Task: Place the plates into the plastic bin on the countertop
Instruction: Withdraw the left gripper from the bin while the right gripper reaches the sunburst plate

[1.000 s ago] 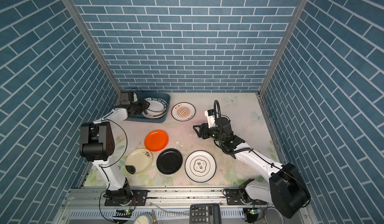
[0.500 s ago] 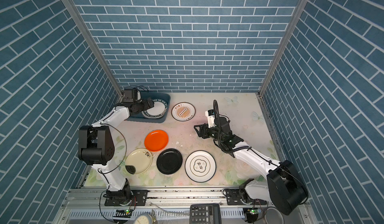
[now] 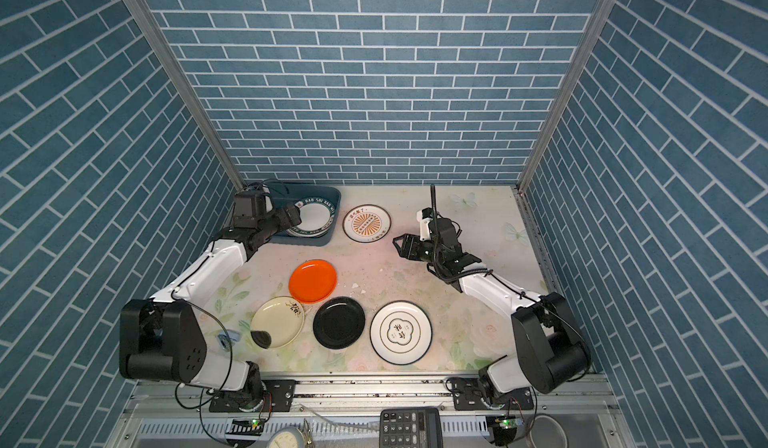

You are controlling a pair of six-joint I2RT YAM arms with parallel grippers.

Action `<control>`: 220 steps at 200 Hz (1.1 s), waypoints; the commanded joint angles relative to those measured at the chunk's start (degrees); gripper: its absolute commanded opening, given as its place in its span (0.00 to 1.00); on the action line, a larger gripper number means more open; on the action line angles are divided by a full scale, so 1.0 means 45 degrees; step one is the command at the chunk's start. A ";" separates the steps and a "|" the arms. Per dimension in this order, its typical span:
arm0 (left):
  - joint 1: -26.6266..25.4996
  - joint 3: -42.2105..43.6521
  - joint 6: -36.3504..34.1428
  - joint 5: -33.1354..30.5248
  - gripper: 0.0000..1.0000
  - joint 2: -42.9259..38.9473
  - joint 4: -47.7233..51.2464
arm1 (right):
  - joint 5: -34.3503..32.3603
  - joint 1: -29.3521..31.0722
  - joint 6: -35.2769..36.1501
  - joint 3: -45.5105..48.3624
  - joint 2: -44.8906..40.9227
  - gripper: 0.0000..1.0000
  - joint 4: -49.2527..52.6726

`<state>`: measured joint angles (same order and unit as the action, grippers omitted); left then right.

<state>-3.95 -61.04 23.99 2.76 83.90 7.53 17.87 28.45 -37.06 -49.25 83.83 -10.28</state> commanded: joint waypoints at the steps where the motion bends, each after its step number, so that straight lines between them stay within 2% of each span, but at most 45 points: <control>1: -0.0022 0.1056 0.0634 0.0429 1.00 -0.0766 -0.0745 | 0.0419 -0.0295 -0.0365 -0.0745 0.0616 0.66 0.0572; 23: -0.0022 0.2356 0.1032 0.0857 1.00 -0.1635 -0.1577 | 0.0423 -0.0461 -0.0100 -0.1564 0.1288 0.65 0.1384; 55: -0.0022 0.3604 0.0919 0.0512 1.00 -0.2860 -0.1667 | 0.0424 -0.0570 0.0227 -0.2715 0.2085 0.65 0.2267; 80: -0.0022 0.4498 0.1180 0.1405 1.00 -0.3673 -0.2740 | 0.0487 -0.0675 0.0006 -0.3399 0.2731 0.65 0.2494; 103: -0.0104 0.4636 0.1241 0.1805 1.00 -0.4123 -0.2941 | 0.0772 -0.0736 -0.0393 -0.4046 0.3401 0.64 0.2537; 154: -0.0195 0.6261 0.0749 0.2210 0.99 -0.4356 -0.4888 | 0.0884 -0.0794 -0.1137 -0.4817 0.4046 0.63 0.2551; 194: -0.1384 0.7017 0.0364 0.1748 1.00 -0.5489 -0.4995 | 0.0716 -0.0975 -0.1189 -0.5206 0.4163 0.63 0.2815; 220: -0.2188 0.7597 0.0547 0.2472 1.00 -0.5811 -0.6058 | 0.0854 -0.1182 -0.1420 -0.5262 0.4417 0.63 0.2514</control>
<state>-11.14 -28.86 27.05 11.31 59.18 -14.11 21.08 24.18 -41.36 -71.57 101.84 1.45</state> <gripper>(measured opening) 0.995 0.629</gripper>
